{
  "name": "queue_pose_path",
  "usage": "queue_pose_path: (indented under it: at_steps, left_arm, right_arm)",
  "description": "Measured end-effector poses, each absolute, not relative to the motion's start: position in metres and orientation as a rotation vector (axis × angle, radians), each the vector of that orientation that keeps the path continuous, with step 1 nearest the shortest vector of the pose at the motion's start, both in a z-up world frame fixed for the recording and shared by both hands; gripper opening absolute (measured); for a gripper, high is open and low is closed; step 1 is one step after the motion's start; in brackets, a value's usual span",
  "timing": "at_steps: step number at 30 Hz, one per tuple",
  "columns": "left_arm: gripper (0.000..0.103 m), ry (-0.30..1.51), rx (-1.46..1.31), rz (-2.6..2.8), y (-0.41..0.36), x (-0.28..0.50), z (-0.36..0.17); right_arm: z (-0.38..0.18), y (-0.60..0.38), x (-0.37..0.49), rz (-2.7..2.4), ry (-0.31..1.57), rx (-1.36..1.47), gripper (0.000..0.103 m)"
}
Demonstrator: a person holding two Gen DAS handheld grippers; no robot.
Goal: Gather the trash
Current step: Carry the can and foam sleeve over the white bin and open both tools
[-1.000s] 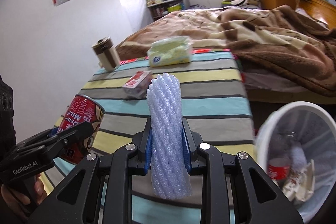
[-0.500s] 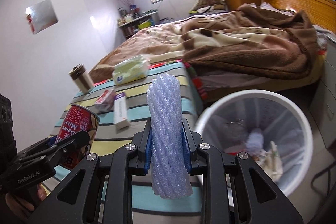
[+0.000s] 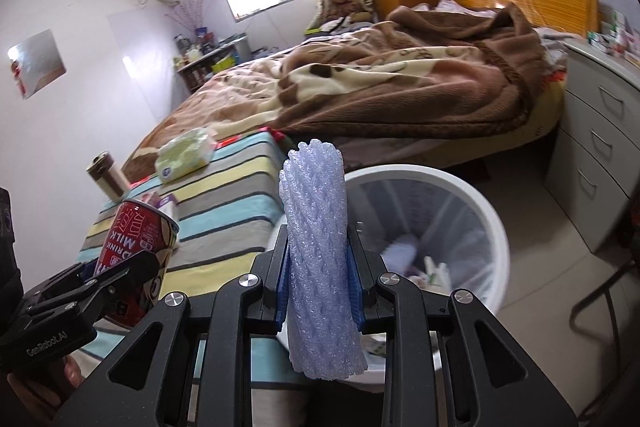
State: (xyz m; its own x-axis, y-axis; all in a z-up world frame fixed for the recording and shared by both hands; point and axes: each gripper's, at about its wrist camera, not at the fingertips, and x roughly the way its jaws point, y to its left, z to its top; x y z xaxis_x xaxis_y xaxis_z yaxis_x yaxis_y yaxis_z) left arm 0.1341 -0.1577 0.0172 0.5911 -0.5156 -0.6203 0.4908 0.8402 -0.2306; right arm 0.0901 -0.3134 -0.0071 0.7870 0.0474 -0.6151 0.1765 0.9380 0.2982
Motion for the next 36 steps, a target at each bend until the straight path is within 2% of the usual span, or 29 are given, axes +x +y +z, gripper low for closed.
queue_pose_path:
  at_steps: [18,32,34,36]
  left_arm:
    - [0.055,0.792,0.051,-0.681,-0.235,0.147,-0.004]
    - [0.055,0.795,0.065,-0.708,-0.257,0.156,-0.01]
    - [0.055,0.798,0.075,-0.708,-0.259,0.157,-0.01]
    - [0.057,0.799,0.073,-0.714,-0.26,0.157,-0.01]
  right_arm:
    - [-0.03,-0.351,0.086,-0.165,0.735,0.383,0.026]
    - [-0.043,-0.364,0.09,-0.208,0.772,0.404,0.026]
    - [-0.044,-0.364,0.09,-0.213,0.779,0.404,0.028]
    - [-0.043,-0.363,0.09,-0.219,0.78,0.403,0.04]
